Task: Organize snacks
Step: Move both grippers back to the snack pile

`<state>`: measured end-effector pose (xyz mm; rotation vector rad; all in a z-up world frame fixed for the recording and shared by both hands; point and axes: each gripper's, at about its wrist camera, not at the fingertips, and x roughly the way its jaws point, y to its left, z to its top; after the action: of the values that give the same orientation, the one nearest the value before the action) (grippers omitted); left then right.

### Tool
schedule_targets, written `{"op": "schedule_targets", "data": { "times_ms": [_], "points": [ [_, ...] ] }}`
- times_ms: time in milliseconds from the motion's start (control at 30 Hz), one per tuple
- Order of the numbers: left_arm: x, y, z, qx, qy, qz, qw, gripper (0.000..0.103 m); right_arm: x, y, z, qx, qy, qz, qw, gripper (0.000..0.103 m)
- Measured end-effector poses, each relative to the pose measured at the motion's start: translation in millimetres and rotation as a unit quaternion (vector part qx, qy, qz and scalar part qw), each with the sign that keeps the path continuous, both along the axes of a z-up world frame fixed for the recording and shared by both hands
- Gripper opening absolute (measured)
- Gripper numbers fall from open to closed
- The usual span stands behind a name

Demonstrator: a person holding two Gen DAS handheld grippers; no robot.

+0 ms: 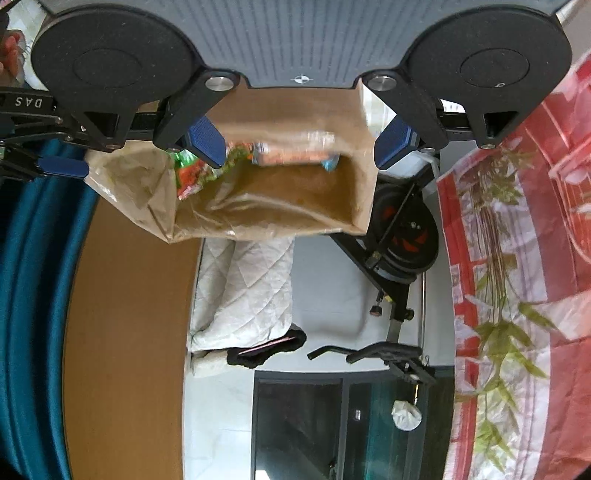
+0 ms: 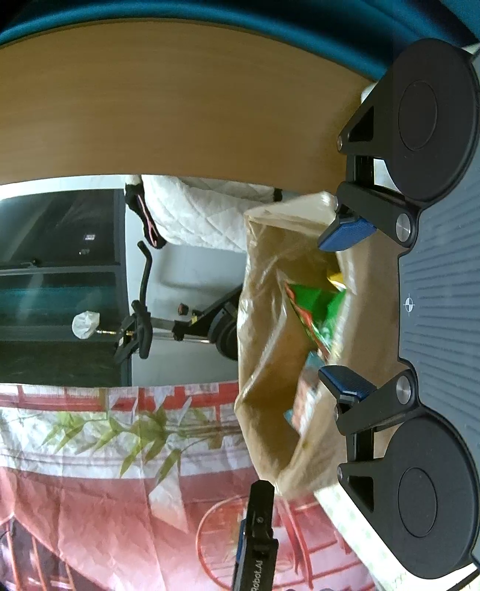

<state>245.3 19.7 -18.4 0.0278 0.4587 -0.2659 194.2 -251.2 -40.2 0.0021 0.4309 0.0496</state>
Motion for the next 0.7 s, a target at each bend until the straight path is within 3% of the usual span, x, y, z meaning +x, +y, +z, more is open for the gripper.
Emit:
{"op": "schedule_targets", "data": {
  "times_ms": [333, 700],
  "points": [
    [-55, 19, -30, -0.019, 0.031, 0.03, 0.9989, 0.085, -46, 6, -24, 0.037, 0.019, 0.011, 0.999, 0.07],
    [-61, 29, -71, -0.018, 0.078, 0.035, 0.9961, 0.082, -68, 7, -78, 0.065, 0.081, 0.008, 0.995, 0.07]
  ]
}}
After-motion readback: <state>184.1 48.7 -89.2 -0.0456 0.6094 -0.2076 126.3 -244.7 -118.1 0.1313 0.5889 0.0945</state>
